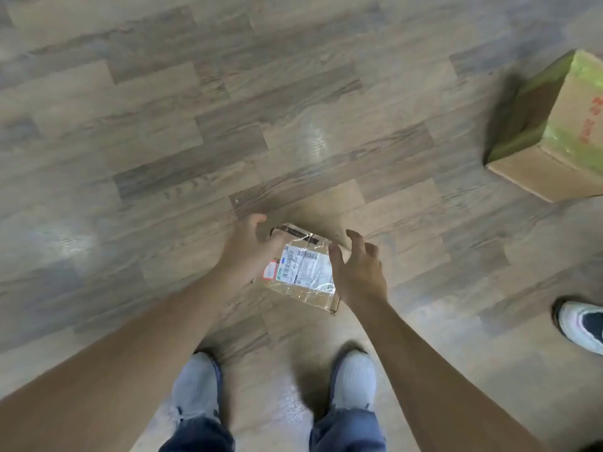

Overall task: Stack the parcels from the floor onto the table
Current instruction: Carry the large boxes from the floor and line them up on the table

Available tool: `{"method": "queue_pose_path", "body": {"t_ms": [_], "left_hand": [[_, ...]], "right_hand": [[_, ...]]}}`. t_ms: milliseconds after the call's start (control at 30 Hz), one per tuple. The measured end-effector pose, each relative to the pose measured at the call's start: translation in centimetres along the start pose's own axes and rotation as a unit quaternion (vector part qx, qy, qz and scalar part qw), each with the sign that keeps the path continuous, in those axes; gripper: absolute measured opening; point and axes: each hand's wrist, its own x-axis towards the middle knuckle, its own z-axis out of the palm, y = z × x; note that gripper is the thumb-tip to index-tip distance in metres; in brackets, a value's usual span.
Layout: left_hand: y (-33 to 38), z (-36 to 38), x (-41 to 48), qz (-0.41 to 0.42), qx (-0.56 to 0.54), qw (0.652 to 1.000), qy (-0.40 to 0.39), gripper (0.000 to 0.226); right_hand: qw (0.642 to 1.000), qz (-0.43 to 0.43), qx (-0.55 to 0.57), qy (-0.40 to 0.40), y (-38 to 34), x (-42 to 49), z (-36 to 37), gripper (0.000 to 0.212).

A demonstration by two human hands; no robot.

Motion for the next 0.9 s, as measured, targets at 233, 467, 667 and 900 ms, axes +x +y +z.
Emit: {"method": "queue_pose_path", "body": {"t_ms": [233, 467, 667, 900], "left_hand": [[-4.0, 3.8, 3.5, -0.097, -0.015, 0.993, -0.07, 0.03], [-5.4, 5.3, 3.9, -0.142, -0.09, 0.982, -0.088, 0.026], [-3.1, 1.7, -2.1, -0.198, -0.196, 0.957, -0.078, 0.032], [5.5, -7.4, -11.7, -0.206, -0.273, 0.939, -0.042, 0.031]], "right_hand": [[0.986, 0.108, 0.125, -0.002, 4.9, 4.7, 6.0, 0.071], [0.974, 0.148, 0.172, 0.017, 6.2, 6.4, 7.9, 0.067], [0.987, 0.101, 0.123, 0.005, 3.1, 1.4, 3.1, 0.059], [0.994, 0.034, 0.102, 0.015, -6.6, -6.5, -7.4, 0.069]]}}
